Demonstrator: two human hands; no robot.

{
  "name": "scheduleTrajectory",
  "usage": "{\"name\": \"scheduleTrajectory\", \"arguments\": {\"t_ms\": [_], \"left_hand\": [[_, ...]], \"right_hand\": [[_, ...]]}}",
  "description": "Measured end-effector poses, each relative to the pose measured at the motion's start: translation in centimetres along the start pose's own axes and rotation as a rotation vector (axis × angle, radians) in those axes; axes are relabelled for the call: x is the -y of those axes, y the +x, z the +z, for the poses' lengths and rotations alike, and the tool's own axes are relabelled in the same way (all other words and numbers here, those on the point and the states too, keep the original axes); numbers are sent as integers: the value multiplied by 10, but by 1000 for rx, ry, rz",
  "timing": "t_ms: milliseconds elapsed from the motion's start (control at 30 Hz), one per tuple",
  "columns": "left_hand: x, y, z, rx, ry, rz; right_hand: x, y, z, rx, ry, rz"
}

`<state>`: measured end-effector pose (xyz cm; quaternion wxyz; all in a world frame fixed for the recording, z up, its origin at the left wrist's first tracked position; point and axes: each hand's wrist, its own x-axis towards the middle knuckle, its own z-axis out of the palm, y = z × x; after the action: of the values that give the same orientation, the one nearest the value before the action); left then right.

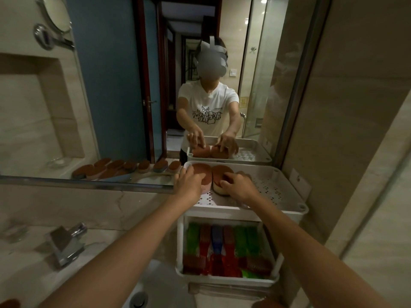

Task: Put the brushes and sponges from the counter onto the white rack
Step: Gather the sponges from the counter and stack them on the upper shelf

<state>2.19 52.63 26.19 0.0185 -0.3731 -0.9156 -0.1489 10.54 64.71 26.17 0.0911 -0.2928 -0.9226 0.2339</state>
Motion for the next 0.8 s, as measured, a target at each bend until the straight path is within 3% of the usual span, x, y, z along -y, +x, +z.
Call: {"name": "scheduleTrajectory", "arguments": {"t_ms": [167, 367, 700, 800], "left_hand": [[0, 5, 5, -26, -4, 9], [-1, 5, 9, -51, -31, -14], [0, 5, 10, -36, -68, -14], [-4, 1, 3, -67, -248, -48]], "right_hand": [[-1, 5, 3, -13, -129, 3], [-2, 2, 2, 39, -64, -18], [-4, -1, -1, 3, -185, -55], [-1, -6, -4, -70, -196, -60]]}}
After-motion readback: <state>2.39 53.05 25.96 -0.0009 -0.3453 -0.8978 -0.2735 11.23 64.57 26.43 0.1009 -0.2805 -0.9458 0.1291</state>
